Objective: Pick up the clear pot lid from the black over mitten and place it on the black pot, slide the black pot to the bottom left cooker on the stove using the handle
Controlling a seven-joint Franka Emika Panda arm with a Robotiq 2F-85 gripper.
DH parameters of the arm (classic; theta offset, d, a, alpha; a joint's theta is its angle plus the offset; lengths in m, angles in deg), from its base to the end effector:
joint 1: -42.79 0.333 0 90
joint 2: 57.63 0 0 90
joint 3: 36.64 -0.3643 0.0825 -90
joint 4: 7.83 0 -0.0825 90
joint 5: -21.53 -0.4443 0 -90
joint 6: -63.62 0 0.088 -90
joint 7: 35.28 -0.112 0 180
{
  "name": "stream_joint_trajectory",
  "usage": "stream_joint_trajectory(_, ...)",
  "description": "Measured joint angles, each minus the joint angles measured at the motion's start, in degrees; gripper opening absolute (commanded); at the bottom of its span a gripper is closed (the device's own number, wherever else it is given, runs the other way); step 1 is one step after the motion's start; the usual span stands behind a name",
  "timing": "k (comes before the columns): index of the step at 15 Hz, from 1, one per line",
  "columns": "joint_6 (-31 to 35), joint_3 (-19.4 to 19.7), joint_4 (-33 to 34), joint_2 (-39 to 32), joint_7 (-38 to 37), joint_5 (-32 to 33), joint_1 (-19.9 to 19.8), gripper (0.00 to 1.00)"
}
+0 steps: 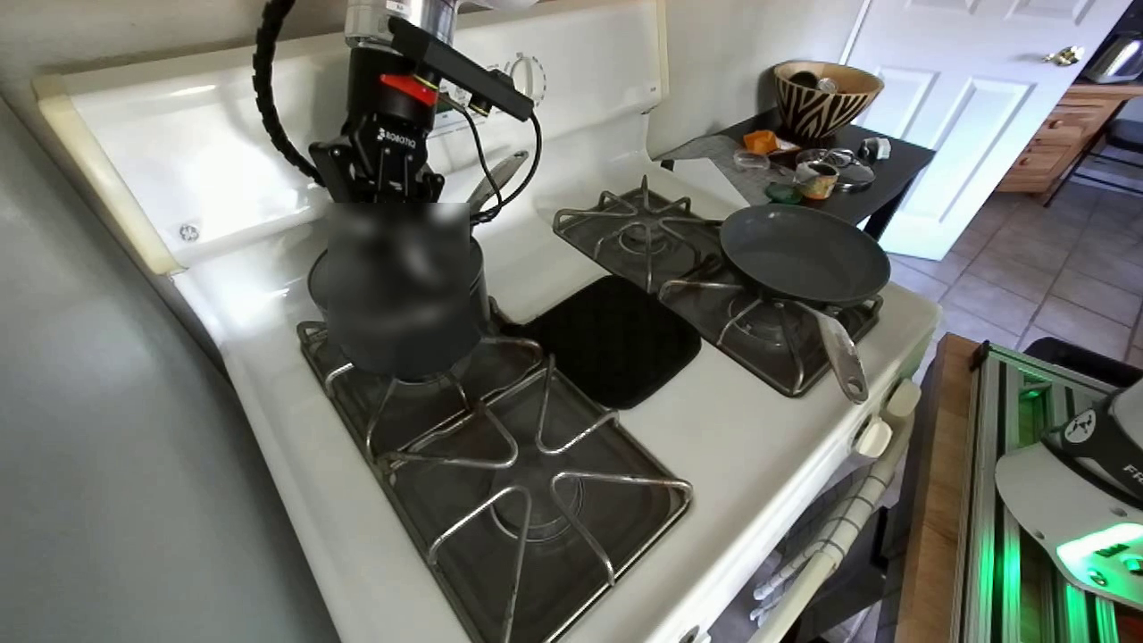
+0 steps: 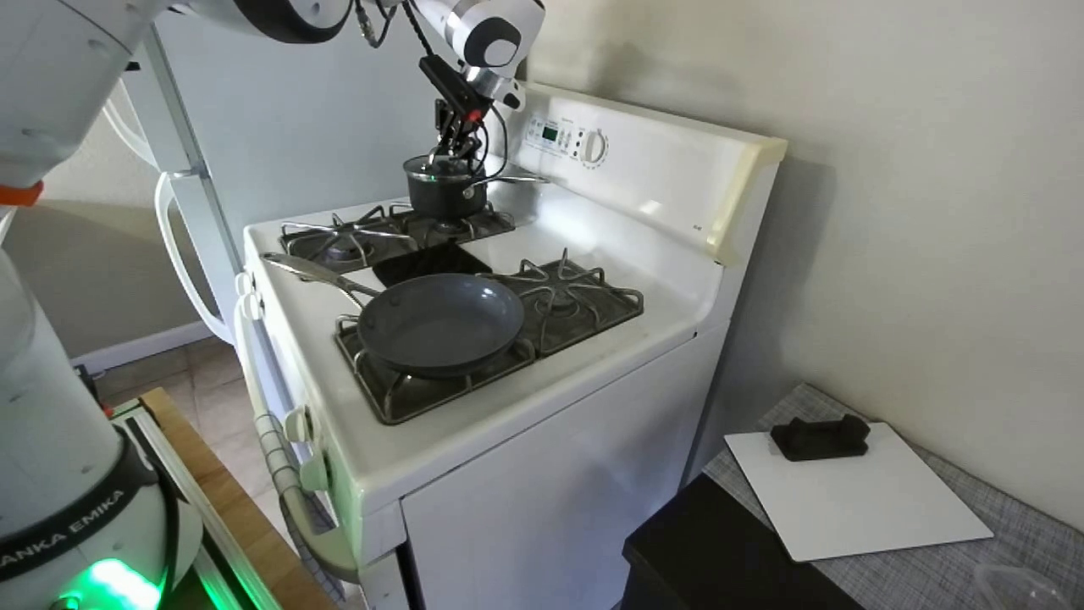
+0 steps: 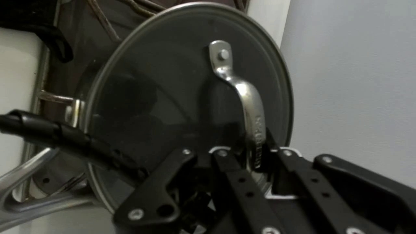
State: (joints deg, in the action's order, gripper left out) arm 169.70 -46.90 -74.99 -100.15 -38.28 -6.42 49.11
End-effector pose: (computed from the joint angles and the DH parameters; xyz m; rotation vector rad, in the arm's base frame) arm 0.8042 0.2343 0.3768 -2.5649 -0.0526 0.1957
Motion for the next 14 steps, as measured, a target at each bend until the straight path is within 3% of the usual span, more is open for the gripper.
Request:
stream_joint_trajectory(12,-0.3,0.0,1.1,-0.7,-0.6,1.0,0.0,0.0)
stream_joint_trajectory(13,-0.4,0.0,1.1,-0.7,-0.7,1.1,0.0,0.25)
stream_joint_trajectory(14,-0.5,0.0,1.1,-0.7,-0.8,1.1,0.0,0.26)
